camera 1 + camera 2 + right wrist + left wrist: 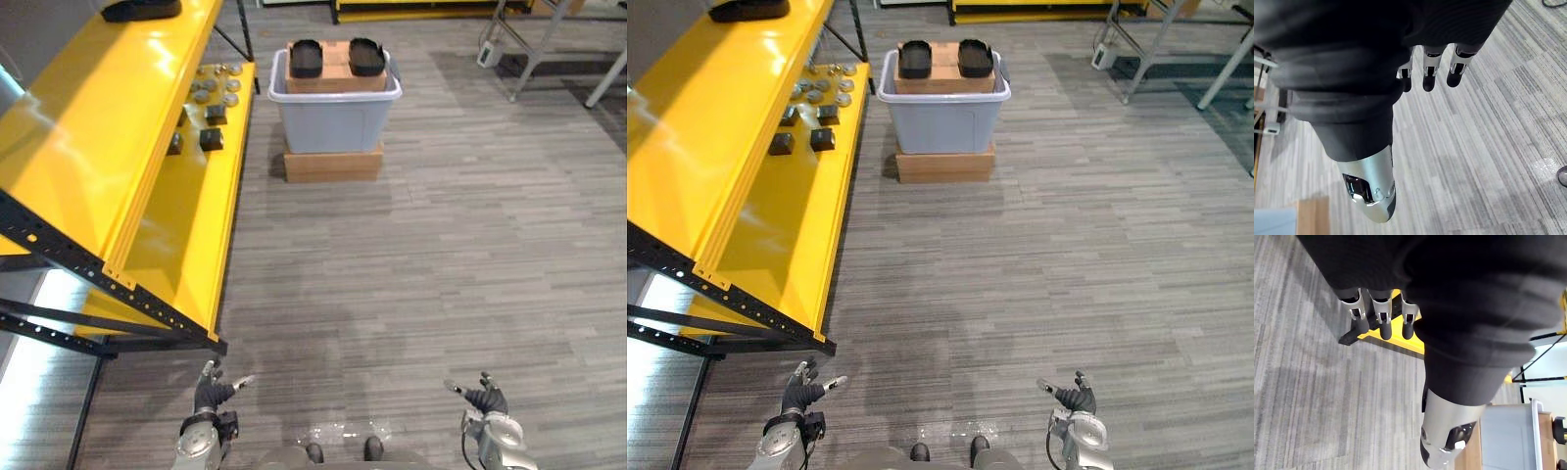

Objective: Walk over and take plastic housings, then place them on the shelf

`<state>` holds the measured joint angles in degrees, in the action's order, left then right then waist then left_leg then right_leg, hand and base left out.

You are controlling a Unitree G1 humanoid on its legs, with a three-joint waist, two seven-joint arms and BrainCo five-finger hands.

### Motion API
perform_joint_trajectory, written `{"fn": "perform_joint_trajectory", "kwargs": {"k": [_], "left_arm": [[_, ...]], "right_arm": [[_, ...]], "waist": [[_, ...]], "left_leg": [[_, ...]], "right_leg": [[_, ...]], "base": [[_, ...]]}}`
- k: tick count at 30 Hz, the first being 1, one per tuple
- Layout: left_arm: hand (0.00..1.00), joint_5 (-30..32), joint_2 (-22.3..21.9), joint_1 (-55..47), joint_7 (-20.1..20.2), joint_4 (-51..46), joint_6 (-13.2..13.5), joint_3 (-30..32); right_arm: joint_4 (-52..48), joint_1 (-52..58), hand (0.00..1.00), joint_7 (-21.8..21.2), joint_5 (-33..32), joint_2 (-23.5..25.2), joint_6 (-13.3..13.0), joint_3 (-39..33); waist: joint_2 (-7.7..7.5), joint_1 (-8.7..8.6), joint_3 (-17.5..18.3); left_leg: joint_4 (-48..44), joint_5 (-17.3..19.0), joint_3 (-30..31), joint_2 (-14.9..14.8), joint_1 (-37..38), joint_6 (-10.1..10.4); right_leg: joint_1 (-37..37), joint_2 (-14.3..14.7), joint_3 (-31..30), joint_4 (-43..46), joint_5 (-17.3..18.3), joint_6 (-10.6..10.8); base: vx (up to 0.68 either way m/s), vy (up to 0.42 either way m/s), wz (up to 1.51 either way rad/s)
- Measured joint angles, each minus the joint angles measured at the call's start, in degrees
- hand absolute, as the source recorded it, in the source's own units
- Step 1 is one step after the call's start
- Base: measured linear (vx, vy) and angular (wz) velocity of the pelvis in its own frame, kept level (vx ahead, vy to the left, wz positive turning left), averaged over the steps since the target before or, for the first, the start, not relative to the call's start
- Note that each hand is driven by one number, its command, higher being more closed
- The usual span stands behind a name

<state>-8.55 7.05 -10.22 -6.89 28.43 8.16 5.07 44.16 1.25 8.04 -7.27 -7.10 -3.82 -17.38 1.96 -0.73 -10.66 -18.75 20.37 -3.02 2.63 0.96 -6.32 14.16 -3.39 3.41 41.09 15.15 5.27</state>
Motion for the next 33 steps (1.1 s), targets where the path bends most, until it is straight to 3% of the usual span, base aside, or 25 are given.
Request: {"fn": "perform_joint_trajectory", "kwargs": {"k": [2,4,5,7,8,9,10,11,12,13,14,15,16,17,18,19,21,23,25,26,27,28,29,31,33], "left_arm": [[0.0,-0.6,0.0,-0.3,-0.9,-0.8,0.0,-0.4],[0.0,-0.9,-0.1,0.0,-0.9,-1.0,0.0,-0.6],[0.0,-1.0,-0.1,0.5,-1.1,-1.1,0.0,-0.8],[0.0,-1.0,-0.2,1.0,-1.4,-1.1,0.0,-1.0],[0.0,-0.9,0.0,1.0,-2.0,-1.1,0.0,-1.0],[0.0,-0.9,-0.2,0.9,-2.0,-1.1,0.0,-1.2],[0.0,-0.9,-0.8,1.4,-2.0,-0.8,0.0,-1.4],[0.0,-0.8,-0.8,2.2,-2.0,-1.2,0.1,-1.4],[0.0,-0.9,-1.1,3.3,-2.0,-1.1,0.2,-1.4],[0.0,-0.9,-1.3,3.5,-2.0,-1.0,0.2,-1.4],[0.0,-0.9,-1.9,3.0,-2.0,-0.9,0.2,-1.3],[0.0,-0.9,-2.2,2.3,-1.9,-0.9,0.7,-1.2],[0.0,-0.9,-2.1,2.3,-1.9,-0.9,1.0,-1.1],[0.0,-0.9,-1.9,2.4,-1.9,-0.9,1.2,-0.9],[0.0,-1.0,-1.9,2.3,-1.9,-0.8,1.1,-1.0],[0.0,-1.0,-2.1,2.1,-1.9,-0.9,1.1,-1.1],[0.0,-1.0,-2.3,1.6,-1.9,-1.1,1.1,-1.1],[0.0,-1.0,-2.4,0.6,-1.8,-1.3,1.1,-1.2],[0.0,-1.0,-3.1,-0.1,-1.9,-1.7,1.0,-1.1],[0.0,-1.0,-4.2,0.1,-2.0,-1.7,1.0,-1.1],[0.0,-1.0,-4.1,0.1,-2.0,-1.7,0.9,-1.1],[0.0,-1.0,-3.9,0.0,-2.0,-1.7,0.9,-1.1],[0.0,-1.0,-4.2,0.5,-2.0,-1.8,0.8,-1.0],[0.0,-1.0,-4.5,0.6,-1.9,-2.1,0.8,-1.8],[0.0,-1.0,-3.9,0.1,-1.9,-2.0,0.5,-3.9]], "right_arm": [[-1.1,0.4,0.0,0.2,0.0,0.2,-0.1,0.4],[-1.9,0.4,0.0,0.6,0.0,0.2,-0.1,0.4],[-2.9,0.2,0.0,0.7,0.0,0.2,-0.2,0.4],[-2.8,0.0,0.0,0.7,-0.1,-0.6,-0.3,1.2],[-2.8,0.2,0.0,0.8,-0.1,-0.6,-0.3,2.0],[-2.8,0.4,0.0,0.8,-0.1,-0.9,-0.3,2.3],[-2.8,0.0,0.0,0.8,-0.1,-1.4,-0.2,2.3],[-2.8,-1.3,0.0,0.7,-0.1,-1.4,-0.2,2.3],[-2.9,-2.5,0.0,0.6,-0.1,-1.4,-0.3,2.6],[-2.9,-2.7,0.0,0.6,-0.1,-1.4,-0.4,2.8],[-2.8,-2.5,0.0,0.6,-0.1,-1.4,-0.4,3.4],[-2.9,-2.1,0.0,0.7,-0.3,-1.4,-1.0,5.1],[-2.9,-2.0,0.0,0.7,-0.6,-1.2,-1.4,5.5],[-2.9,-2.1,0.0,0.7,-1.2,-0.6,-1.9,6.6],[-2.8,-2.2,0.0,0.7,-1.2,-0.2,-2.1,6.7],[-2.6,-2.2,0.0,0.7,-1.5,0.3,-2.1,6.7],[-2.2,-2.7,0.0,0.8,-1.7,0.2,-2.1,6.5],[-0.4,-3.6,0.0,0.8,-1.8,-0.1,-2.0,6.4],[0.6,-3.5,0.0,0.8,-1.8,-0.5,-2.0,5.3],[2.1,-3.7,0.0,1.6,-1.8,-1.0,-1.9,3.8],[2.8,-3.5,0.0,2.0,-1.7,-0.9,-1.7,3.8],[2.8,-3.4,0.0,1.8,-1.7,-0.6,-1.3,4.0],[2.7,-3.2,0.0,1.8,-1.6,0.0,-1.2,3.9],[2.7,-3.4,0.0,1.7,-1.6,0.1,-1.1,3.7],[1.9,-2.3,0.0,1.6,-1.6,1.3,-1.0,3.7]], "waist": [[-0.08,0.18,-0.2],[0.1,0.02,-0.3],[0.58,-0.08,-0.7],[1.15,-0.7,-1.6],[0.43,-1.34,-1.5],[0.27,-2.23,-1.1],[1.77,-2.46,-0.8],[2.83,-2.14,-0.6],[2.83,-1.87,-0.7],[2.77,-1.91,-0.7],[2.83,-1.84,-0.8],[2.83,-1.51,-0.9],[2.8,-1.48,-0.9],[2.26,-1.13,-1.3],[1.84,-0.55,-1.6],[0.93,1.08,-2.1],[0.75,1.8,-2.3],[-0.49,2.06,-3.3],[-0.68,2.45,-3.3],[1.54,3.86,-2.6],[1.16,4.78,-2.4],[0.32,4.82,-2.0],[-1.39,4.62,-1.1],[-1.62,4.86,-1.0],[-2.37,4.25,-0.9]], "left_leg": [[0.7,2.2,0.5,0.3,3.1,0.0],[1.3,3.1,1.4,-0.4,4.1,0.4],[2.7,3.5,1.8,-1.7,5.4,1.1],[4.5,3.9,2.9,-3.9,8.6,2.9],[4.8,4.0,4.5,-3.8,10.2,4.6],[4.2,4.6,6.6,-4.5,12.2,5.7],[3.4,4.6,7.4,-5.9,12.2,5.8],[0.2,2.2,8.0,-7.4,10.4,9.8],[-4.9,-3.1,8.2,-7.2,8.2,10.8],[-8.4,-6.6,8.3,-7.0,7.3,10.0],[-16.6,-16.0,8.3,-6.9,5.5,8.8],[-28.2,-21.1,8.1,-8.2,2.0,9.9],[-34.7,-19.4,7.0,-9.2,-0.7,8.8],[-45.4,-15.7,4.5,-11.4,-6.4,6.4],[-48.7,-14.0,3.6,-12.0,-9.1,5.3],[-50.8,-9.8,1.5,-11.3,-15.9,4.0],[-46.7,-7.1,1.2,-9.7,-20.2,4.6],[-26.9,-6.0,1.4,-4.3,-24.5,5.2],[-9.4,-9.6,1.5,-2.3,-25.0,8.7],[3.9,-16.1,2.3,-2.7,-24.7,9.5],[3.5,-21.9,2.1,-2.2,-23.9,8.5],[3.1,-23.4,1.6,-1.3,-23.8,6.6],[0.4,-20.7,0.1,0.4,-24.5,4.5],[-2.0,-17.1,-1.4,0.9,-23.3,3.2],[-3.3,-12.5,-2.0,2.7,-16.9,1.4]], "right_leg": [[4.2,-1.9,4.9,1.4,3.2,-1.3],[8.0,-1.4,6.8,-2.7,3.0,-1.3],[11.4,-0.1,7.9,-7.9,0.9,-1.3],[13.3,2.5,9.4,-20.4,-7.4,-2.5],[14.2,2.7,9.3,-26.4,-13.4,-4.0],[13.9,2.6,9.1,-26.7,-23.4,-7.7],[14.3,3.4,10.0,-24.9,-23.2,-9.0],[15.2,4.2,10.9,-22.4,-20.7,-10.5],[14.3,4.5,11.6,-21.0,-18.2,-11.2],[12.6,4.7,12.1,-21.2,-16.9,-11.3],[7.3,5.5,12.2,-23.3,-14.8,-11.6],[0.5,7.2,11.3,-28.1,-13.9,-11.9],[-2.4,8.1,11.0,-30.2,-13.6,-12.1],[-7.4,9.5,10.2,-33.5,-13.0,-12.6],[-9.9,9.8,9.7,-34.8,-12.6,-12.5],[-15.2,9.9,7.6,-37.6,-11.6,-12.7],[-17.8,9.4,6.5,-38.7,-10.3,-12.2],[-22.3,6.6,5.3,-39.0,-6.7,-10.4],[-24.4,5.4,4.4,-39.6,-4.7,-9.2],[-26.7,6.1,2.7,-40.7,-2.7,-7.9],[-28.1,5.3,2.1,-40.5,-1.2,-7.1],[-28.4,4.3,1.5,-39.9,-0.3,-6.6],[-26.7,1.6,0.8,-34.9,1.5,-5.1],[-23.7,0.1,-0.5,-25.4,1.9,-4.3],[-15.6,-3.0,-1.6,1.1,-1.7,4.0]], "base": [[0.28,0.071,0.03],[0.31,0.029,0.17],[0.44,-0.032,0.32],[0.53,-0.054,0.42],[0.59,-0.122,0.65],[0.62,-0.16,0.56],[0.76,-0.209,0.34],[0.64,-0.181,0.04],[0.63,-0.185,0.06],[0.68,-0.239,0.08],[0.83,-0.254,0.04],[0.83,-0.242,0.0],[0.62,-0.166,-0.07],[0.45,-0.13,-0.11],[0.6,-0.143,-0.34],[0.47,-0.075,-0.39],[0.41,-0.007,-0.32],[0.5,0.085,-0.13],[0.52,0.14,-0.26],[0.51,0.175,-0.54],[0.54,0.189,-0.5],[0.61,0.189,-0.25],[0.62,0.18,-0.13],[0.61,0.194,-0.28],[0.63,0.199,-0.21]]}}
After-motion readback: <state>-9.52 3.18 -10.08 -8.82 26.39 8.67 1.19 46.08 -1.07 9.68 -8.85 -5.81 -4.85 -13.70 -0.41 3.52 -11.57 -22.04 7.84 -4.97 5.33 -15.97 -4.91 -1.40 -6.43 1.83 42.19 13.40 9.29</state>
